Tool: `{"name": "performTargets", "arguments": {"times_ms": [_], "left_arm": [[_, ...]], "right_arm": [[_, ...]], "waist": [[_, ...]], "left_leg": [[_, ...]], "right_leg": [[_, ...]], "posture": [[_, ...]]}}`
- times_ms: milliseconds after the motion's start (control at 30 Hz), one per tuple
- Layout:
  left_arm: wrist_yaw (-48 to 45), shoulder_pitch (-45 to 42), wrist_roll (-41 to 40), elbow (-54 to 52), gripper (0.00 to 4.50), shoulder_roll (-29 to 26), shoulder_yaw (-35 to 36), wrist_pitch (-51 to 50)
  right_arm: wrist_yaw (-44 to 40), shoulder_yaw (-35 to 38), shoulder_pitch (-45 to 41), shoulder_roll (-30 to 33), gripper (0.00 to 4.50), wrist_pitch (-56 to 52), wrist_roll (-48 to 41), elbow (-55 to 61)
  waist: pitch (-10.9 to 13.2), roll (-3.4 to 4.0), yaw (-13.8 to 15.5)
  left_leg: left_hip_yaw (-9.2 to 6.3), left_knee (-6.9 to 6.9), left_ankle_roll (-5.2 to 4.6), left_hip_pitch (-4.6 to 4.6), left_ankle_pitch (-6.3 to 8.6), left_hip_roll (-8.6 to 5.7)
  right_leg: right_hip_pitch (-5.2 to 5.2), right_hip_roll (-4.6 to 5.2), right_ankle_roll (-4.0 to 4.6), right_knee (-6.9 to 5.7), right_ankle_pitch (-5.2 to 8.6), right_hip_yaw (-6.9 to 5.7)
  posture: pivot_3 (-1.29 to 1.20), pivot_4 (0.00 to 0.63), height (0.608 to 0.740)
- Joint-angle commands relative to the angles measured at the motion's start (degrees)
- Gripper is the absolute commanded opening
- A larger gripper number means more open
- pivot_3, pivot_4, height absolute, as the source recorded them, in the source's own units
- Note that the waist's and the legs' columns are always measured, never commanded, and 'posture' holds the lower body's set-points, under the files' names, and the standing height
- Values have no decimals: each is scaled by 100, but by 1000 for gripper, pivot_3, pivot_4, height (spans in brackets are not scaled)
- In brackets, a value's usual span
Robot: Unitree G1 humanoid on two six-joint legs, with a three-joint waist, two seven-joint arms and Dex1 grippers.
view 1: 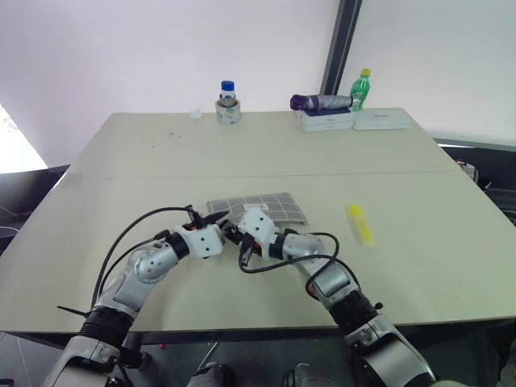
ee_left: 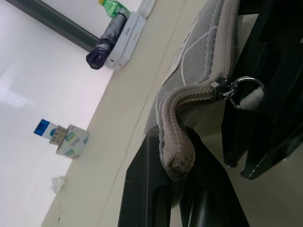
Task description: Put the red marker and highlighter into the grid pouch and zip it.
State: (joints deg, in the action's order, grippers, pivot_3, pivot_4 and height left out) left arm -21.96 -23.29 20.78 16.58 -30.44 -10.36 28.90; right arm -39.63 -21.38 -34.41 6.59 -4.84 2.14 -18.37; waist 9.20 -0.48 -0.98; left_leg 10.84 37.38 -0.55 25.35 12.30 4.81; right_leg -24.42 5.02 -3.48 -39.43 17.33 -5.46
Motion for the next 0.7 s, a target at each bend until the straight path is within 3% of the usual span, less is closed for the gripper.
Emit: {"name": "performTargets", "arguments": {"times_ms": [33, 467, 633, 700], "left_arm": [[87, -114, 17, -194, 0, 34, -1, 4], [-52, 217, 78, -544, 0, -322, -43, 317], [-1, 194, -235, -537, 0, -111, 117, -4], [-1, 198, -311, -561, 0, -51, 162, -84]], "right_arm": [[-333, -231, -186, -402, 38, 224, -216, 319], [-513, 194, -160, -181, 38, -7, -286, 235], [-628, 229, -92, -195, 38, 12, -377, 387], [-756, 345, -64, -176, 827, -104, -575, 514]], "waist": [[0, 0, -5], [0, 0, -3], [0, 0, -7], [0, 0, -9]], "left_leg": [[0, 0, 0, 0, 0, 0], [-1, -1, 0, 0, 0, 3], [-1, -2, 0, 0, 1, 2], [-1, -2, 0, 0, 0, 3]], "right_leg": [[0, 0, 0, 0, 0, 0], [-1, 1, 0, 0, 0, 0], [-1, 1, 0, 0, 0, 0], [-1, 0, 0, 0, 0, 0]], "posture": [[0, 150, 740], [0, 150, 740], [0, 150, 740], [0, 150, 740]]}}
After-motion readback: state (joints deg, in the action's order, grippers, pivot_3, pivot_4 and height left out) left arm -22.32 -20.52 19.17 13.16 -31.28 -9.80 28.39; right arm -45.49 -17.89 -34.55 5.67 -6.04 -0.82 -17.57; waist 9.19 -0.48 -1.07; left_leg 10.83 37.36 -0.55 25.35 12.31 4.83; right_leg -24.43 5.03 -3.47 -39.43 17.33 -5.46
